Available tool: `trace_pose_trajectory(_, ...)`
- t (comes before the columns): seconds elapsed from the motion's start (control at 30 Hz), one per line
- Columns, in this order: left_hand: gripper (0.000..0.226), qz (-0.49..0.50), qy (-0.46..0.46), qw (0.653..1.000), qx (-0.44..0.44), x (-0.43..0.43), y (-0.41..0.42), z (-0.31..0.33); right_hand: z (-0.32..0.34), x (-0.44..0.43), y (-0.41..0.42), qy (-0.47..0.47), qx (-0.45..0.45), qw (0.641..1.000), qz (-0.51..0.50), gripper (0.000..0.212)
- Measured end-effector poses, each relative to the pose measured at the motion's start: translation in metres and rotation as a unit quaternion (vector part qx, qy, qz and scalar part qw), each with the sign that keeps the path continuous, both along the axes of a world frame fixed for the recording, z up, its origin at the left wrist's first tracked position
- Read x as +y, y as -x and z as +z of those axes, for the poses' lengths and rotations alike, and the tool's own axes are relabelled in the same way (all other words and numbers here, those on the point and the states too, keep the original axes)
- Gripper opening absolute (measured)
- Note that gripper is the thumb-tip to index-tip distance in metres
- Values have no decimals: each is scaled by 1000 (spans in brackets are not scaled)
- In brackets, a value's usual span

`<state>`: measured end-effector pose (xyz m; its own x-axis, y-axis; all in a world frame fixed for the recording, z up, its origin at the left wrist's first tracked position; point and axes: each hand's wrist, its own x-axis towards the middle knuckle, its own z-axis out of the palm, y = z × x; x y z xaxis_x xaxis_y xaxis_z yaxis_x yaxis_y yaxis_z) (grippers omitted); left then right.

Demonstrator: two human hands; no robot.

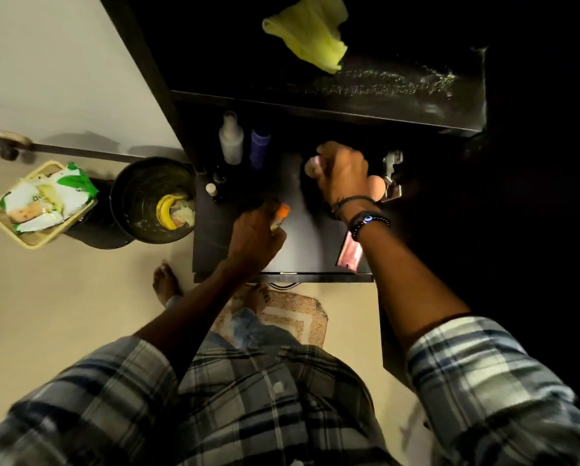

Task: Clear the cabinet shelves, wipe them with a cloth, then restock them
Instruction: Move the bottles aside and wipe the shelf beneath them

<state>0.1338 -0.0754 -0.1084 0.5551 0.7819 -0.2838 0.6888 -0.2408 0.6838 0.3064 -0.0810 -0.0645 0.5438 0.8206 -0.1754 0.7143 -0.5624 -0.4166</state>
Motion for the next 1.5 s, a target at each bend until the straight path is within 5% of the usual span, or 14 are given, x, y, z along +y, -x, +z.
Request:
trace_pose_trajectory(0.13, 13, -11, -9, 1000, -27, 0, -42, 5, 7, -9, -50, 82, -46, 995, -37, 35)
trace_pose_trajectory(0.3, 10, -37, -38, 997, -51, 6, -77, 6, 7, -9, -74, 137, -73, 988, -17, 28)
trace_pose_trajectory(1.03, 16, -69, -20, 994, -77, 3, -101, 11, 4, -18, -76, 134, -39, 989, -50, 36)
trace_pose_trajectory(1.5, 28, -65, -20, 997, -44, 6, -69, 1, 3, -41, -44, -52, 14, 989, -138, 23)
